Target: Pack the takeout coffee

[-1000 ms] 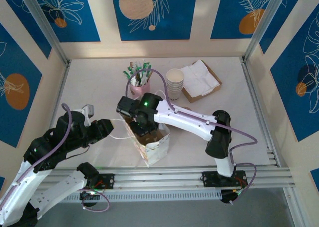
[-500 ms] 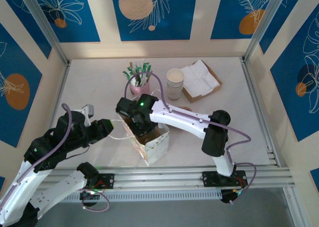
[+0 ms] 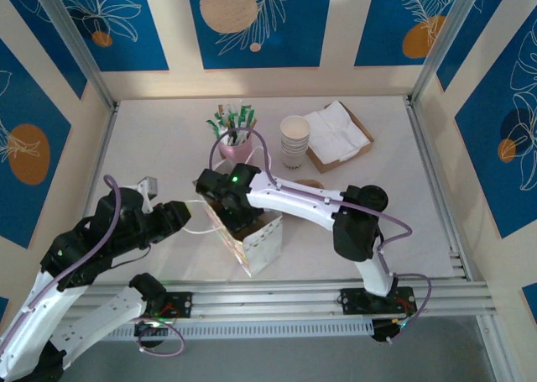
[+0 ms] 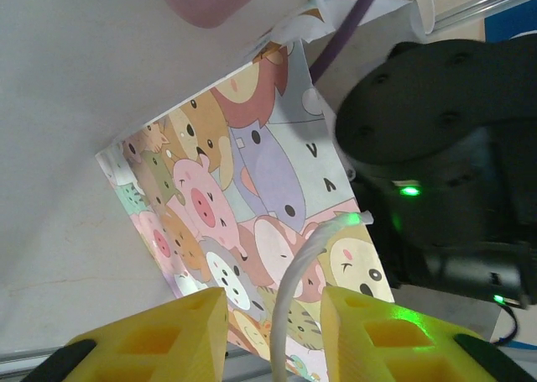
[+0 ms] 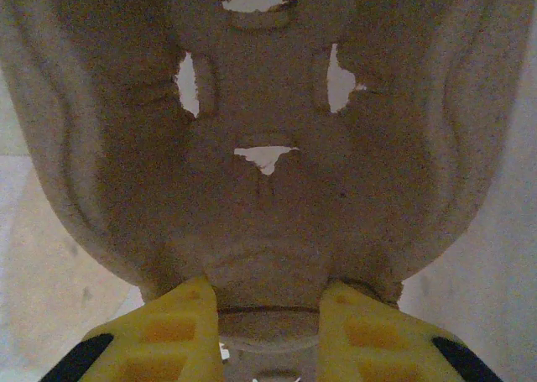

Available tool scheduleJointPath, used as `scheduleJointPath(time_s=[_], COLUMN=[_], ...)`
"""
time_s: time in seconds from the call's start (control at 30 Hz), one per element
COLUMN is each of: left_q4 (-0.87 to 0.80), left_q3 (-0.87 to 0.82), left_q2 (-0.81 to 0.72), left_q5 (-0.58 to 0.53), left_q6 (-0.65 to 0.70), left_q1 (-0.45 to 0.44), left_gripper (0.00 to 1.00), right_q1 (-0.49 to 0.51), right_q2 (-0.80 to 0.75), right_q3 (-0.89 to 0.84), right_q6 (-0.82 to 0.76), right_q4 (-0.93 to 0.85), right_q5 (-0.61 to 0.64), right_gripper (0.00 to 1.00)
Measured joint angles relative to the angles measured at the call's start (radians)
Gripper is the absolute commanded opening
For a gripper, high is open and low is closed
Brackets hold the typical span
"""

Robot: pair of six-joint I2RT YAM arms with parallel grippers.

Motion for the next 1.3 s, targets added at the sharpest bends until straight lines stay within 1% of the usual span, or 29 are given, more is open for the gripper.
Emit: scheduleJointPath(time_s=[0.4,0.53,0.73,0.87,0.93,1.1,1.3], left_q4=[-0.021,-0.021,-0.039,-0.044,-0.046,-0.063,-0.067], left_q3=[0.000,0.000,0.002,0.002,0.002,0.002,0.002], left_q2=[-0.012,-0.018,-0.020,-0.020,-0.020,-0.020,-0.020], left_q5=[-0.019,-0.025,-0.028,-0.028,-0.028,-0.028,-0.027], left_q6=[-0.001,-0.004,-0.004,-0.004,-0.004,-0.004,-0.005], left_q1=[0.000,0.000,0.000,0.000,0.000,0.000,0.000], left_gripper=[0.35,0.35,0.35,0.35,0.34,0.33,0.32], right_q1=[0.000,0.000,0.008,0.014,0.017,0.018,0.018], right_q2=[0.024,0.024,0.024,0.024,0.024,0.010,-0.016], right_q3=[-0.031,-0.031,-0.030,-0.029,-0.021,0.008,0.093], right_q6=[-0.007,-0.007,-0.008,-0.006,-0.003,0.014,0.033], right_q4=[0.062,0.067,0.066,0.066,0.064,0.060,0.037], right_q5=[0.001,0.003,0.019,0.026,0.030,0.046,0.067], right_gripper=[0.32,0.37,0.48,0.51,0.54,0.58,0.59])
